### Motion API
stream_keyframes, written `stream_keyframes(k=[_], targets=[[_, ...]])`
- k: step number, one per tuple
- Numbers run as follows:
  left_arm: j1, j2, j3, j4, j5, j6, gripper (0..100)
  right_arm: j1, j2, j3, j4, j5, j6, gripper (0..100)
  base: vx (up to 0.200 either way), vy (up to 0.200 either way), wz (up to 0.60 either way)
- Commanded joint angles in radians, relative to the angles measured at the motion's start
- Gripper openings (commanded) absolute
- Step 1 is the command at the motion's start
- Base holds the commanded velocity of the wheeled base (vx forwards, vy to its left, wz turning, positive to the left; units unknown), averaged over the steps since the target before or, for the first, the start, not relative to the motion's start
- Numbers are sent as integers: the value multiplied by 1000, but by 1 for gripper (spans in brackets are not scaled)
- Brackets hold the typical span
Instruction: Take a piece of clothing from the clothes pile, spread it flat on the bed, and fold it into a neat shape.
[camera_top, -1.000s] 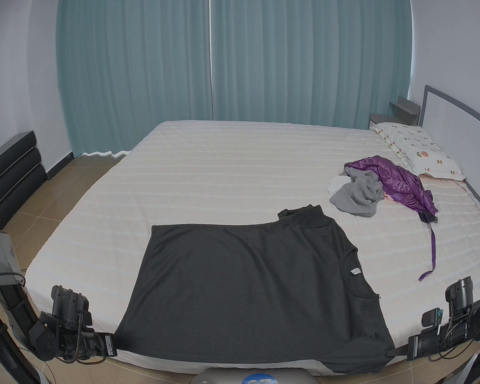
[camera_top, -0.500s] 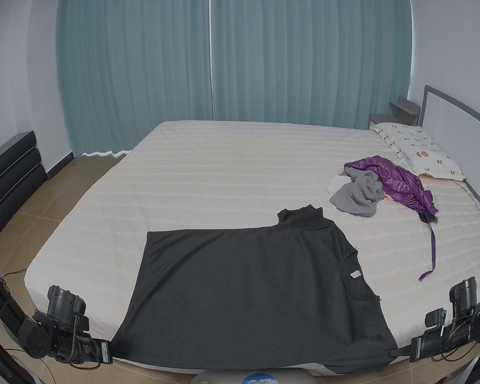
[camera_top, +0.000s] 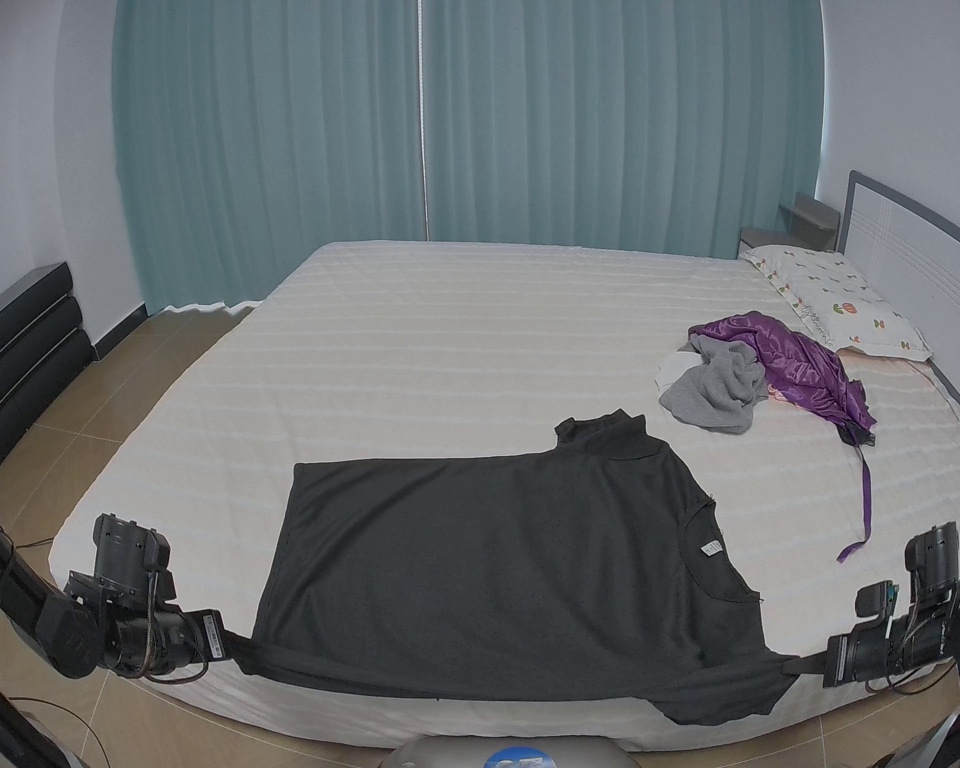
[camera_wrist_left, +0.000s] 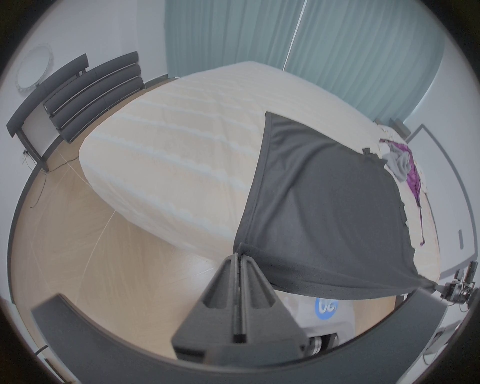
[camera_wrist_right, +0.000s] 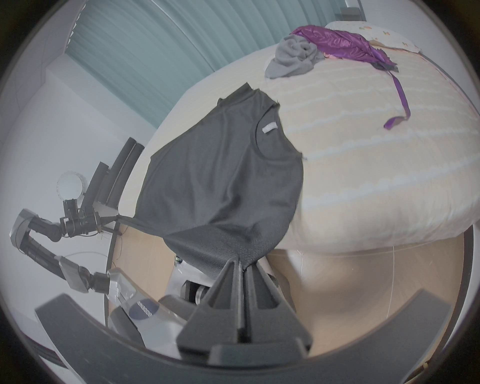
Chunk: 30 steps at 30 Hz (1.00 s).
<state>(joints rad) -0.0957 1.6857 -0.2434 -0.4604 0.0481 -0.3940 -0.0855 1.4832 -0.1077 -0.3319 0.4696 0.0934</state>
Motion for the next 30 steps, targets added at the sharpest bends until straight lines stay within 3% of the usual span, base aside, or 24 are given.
stream_keyframes(k=[1, 18, 25, 30], targets=[[1, 17, -76, -1, 1, -31, 0, 6, 48, -84, -2, 0, 40, 0, 0, 0, 0], [-5, 20, -221, 14, 42, -51, 0, 20, 137, -254, -2, -17, 60, 0, 0, 0, 0], [-5, 35, -307, 129, 42, -48, 0, 43, 192, -307, -4, -40, 62, 0, 0, 0, 0], [-5, 81, -327, 134, 42, -48, 0, 49, 243, -340, -4, -40, 81, 0, 0, 0, 0]])
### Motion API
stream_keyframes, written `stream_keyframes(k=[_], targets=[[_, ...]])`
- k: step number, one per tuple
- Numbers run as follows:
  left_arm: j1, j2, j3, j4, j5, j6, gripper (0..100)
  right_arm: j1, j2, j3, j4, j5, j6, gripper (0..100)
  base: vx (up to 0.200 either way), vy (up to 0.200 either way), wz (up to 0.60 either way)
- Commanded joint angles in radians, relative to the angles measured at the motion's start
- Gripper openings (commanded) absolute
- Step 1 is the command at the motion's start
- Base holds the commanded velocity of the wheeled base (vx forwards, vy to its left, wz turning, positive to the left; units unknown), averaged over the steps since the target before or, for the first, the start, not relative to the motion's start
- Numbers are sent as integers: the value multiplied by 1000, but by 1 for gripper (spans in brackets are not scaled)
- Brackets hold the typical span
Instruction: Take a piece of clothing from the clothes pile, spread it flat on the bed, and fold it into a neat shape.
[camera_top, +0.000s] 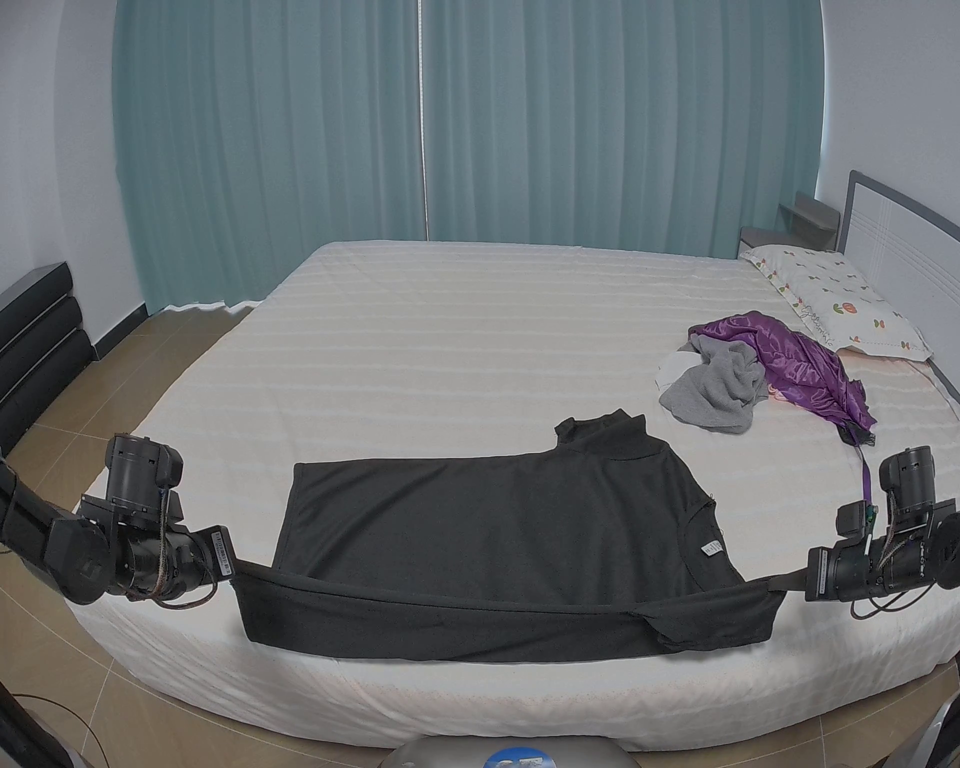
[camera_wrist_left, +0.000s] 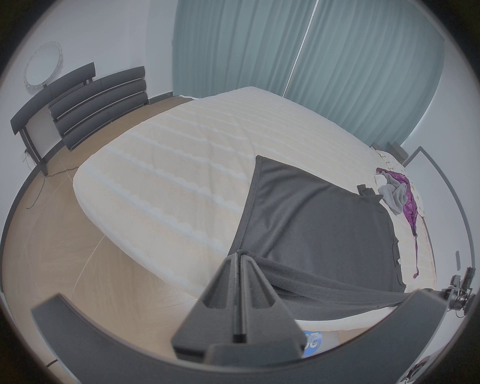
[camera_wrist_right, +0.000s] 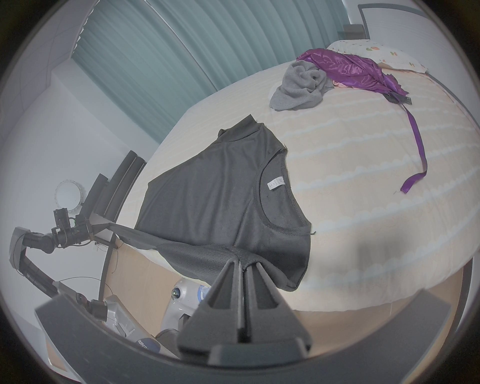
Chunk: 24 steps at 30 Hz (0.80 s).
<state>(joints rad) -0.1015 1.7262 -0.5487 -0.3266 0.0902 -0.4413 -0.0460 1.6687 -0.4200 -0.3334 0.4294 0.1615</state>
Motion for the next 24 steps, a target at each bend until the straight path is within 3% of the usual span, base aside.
stream_keyframes(k=[1, 14, 24], targets=[[0, 56, -31, 0, 0, -1, 0, 14, 68, -40, -3, 0, 33, 0, 0, 0, 0], [8, 222, -158, 6, 2, -1, 0, 28, 235, -201, -1, -3, 73, 0, 0, 0, 0], [20, 174, -120, 43, 5, 6, 0, 31, 125, -140, 10, -4, 104, 0, 0, 0, 0]])
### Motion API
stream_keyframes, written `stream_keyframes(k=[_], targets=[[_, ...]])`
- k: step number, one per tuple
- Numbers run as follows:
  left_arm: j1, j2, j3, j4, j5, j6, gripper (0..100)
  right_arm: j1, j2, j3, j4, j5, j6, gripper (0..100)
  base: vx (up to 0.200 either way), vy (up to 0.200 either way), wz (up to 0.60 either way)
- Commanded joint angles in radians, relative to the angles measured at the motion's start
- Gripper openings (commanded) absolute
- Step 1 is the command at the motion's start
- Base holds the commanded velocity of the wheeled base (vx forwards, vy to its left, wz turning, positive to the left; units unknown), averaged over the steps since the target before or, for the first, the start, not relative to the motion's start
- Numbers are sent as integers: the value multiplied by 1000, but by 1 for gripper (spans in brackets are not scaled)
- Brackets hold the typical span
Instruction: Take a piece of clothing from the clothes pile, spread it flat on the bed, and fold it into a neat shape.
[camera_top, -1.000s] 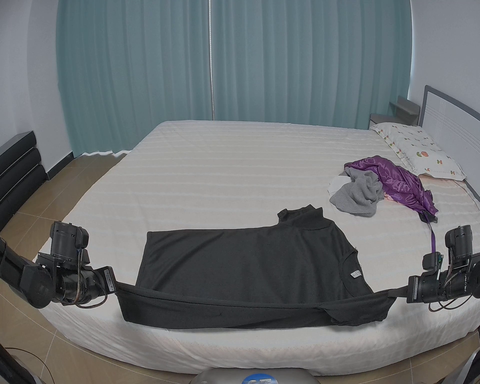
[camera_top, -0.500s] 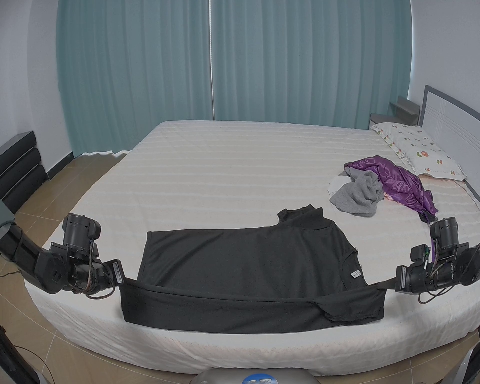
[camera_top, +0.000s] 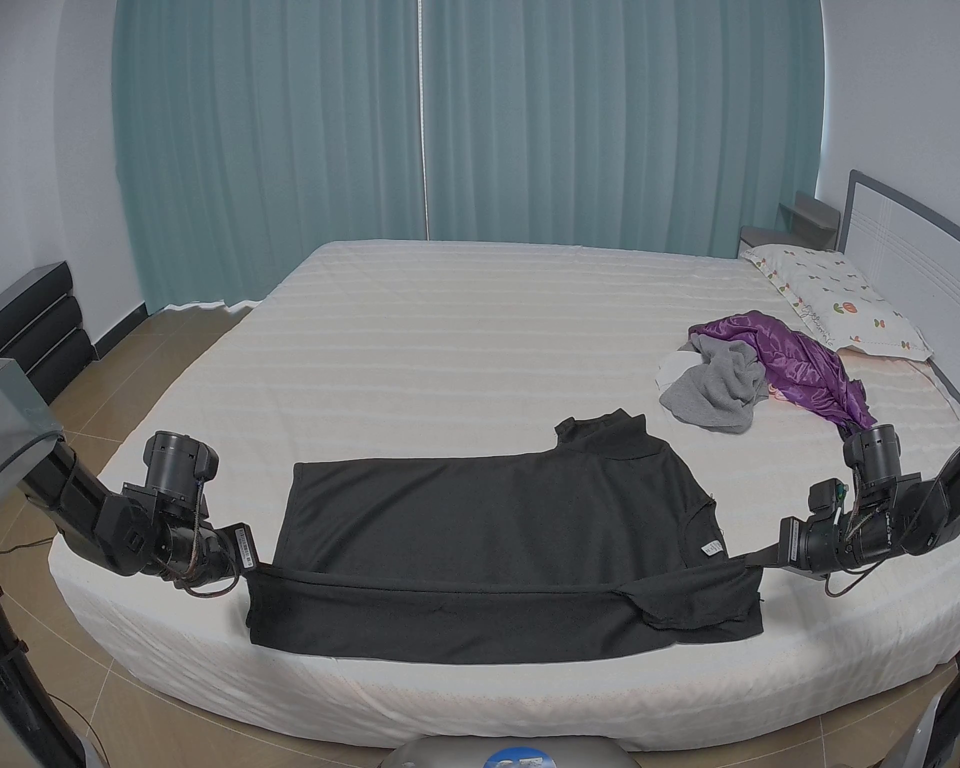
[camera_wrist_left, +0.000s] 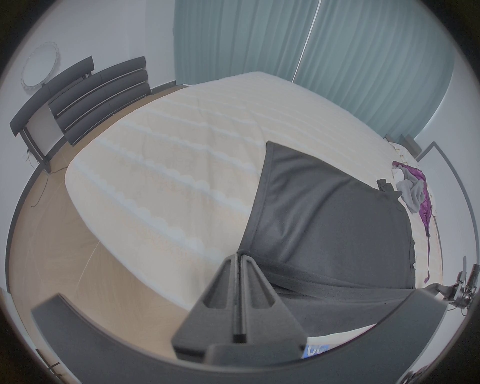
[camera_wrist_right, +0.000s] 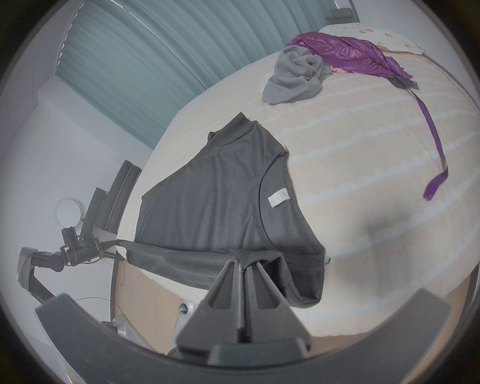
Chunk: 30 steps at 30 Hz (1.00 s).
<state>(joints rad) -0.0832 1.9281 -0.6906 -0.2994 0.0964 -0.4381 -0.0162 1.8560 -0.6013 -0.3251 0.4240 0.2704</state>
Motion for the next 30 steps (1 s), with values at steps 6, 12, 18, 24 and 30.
stream_keyframes(k=[6, 12, 18, 24, 30], targets=[[-1, -67, 51, 19, -1, 2, 0, 2, -141, 104, 3, 1, -7, 0, 0, 0, 0], [2, -58, 43, 25, -1, 4, 0, 13, -139, 101, 1, 2, 0, 0, 0, 0, 0], [2, -11, 13, 20, -4, 9, 0, 25, -66, 66, -9, 5, 6, 0, 0, 0, 0], [2, 74, -63, 25, -7, 6, 0, 22, 37, -18, -8, 7, 9, 0, 0, 0, 0], [3, 170, -145, 28, -7, 1, 0, 25, 144, -126, 3, 4, 46, 0, 0, 0, 0]])
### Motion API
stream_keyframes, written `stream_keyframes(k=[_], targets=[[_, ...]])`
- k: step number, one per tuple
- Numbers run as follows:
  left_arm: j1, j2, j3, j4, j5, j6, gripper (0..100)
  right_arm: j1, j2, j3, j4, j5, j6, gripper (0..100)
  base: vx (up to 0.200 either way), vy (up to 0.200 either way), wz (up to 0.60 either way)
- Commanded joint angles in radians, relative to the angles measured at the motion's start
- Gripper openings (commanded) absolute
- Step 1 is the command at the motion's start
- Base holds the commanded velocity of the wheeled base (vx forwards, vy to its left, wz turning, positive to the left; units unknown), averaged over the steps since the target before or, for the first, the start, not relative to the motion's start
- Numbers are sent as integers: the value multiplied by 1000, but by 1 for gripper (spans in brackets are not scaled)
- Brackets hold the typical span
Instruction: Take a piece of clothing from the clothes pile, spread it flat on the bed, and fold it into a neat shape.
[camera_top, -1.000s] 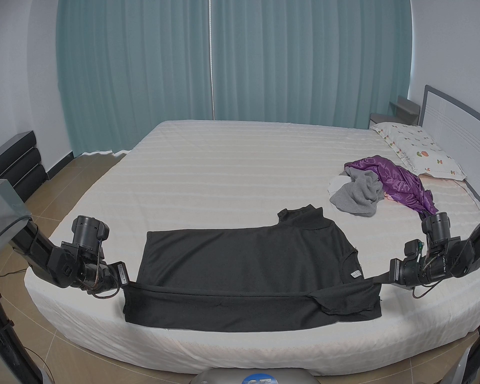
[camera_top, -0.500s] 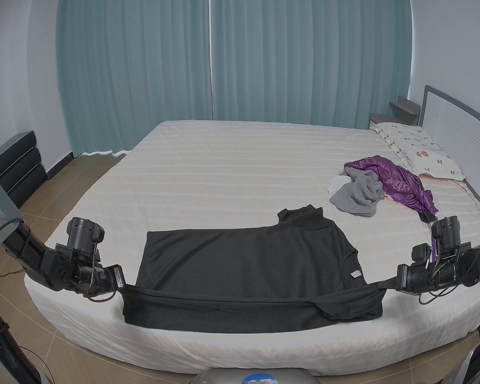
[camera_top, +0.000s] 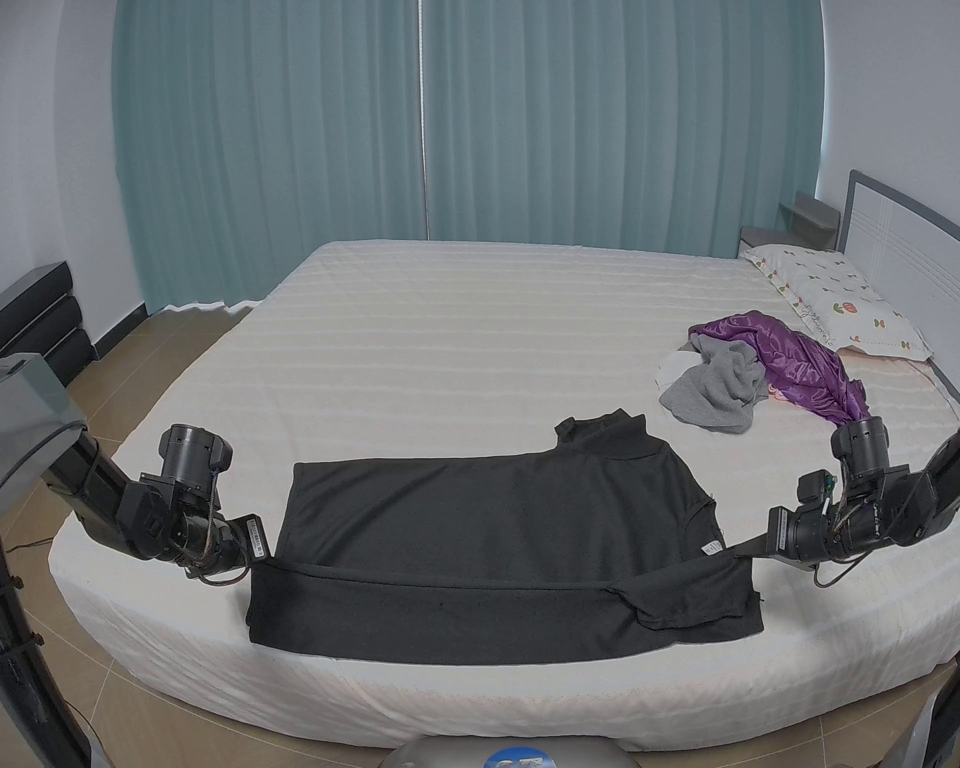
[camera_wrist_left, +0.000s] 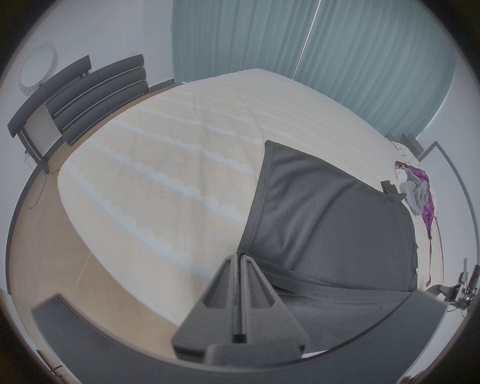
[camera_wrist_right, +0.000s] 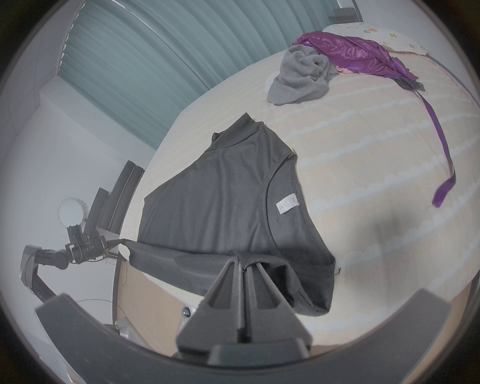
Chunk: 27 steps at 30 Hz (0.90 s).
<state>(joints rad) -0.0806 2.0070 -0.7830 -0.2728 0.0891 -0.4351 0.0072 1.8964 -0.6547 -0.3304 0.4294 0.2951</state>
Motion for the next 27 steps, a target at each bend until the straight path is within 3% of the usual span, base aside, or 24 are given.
stream_keyframes(k=[1, 14, 15, 16, 27], targets=[[1, 105, -65, 1, 0, -4, 0, 2, 122, -89, 10, -3, 27, 0, 0, 0, 0], [1, 211, -150, -2, 3, -7, 0, 4, 247, -171, 8, -3, 30, 0, 0, 0, 0], [1, 211, -151, -2, 3, -7, 0, 4, 250, -171, 7, -3, 30, 100, 0, 0, 0], [1, 211, -156, 0, 1, -8, 100, 4, 251, -171, 2, -1, 32, 100, 0, 0, 0], [2, 111, -134, 1, -3, -65, 100, 17, 87, -63, -10, 28, 105, 100, 0, 0, 0]])
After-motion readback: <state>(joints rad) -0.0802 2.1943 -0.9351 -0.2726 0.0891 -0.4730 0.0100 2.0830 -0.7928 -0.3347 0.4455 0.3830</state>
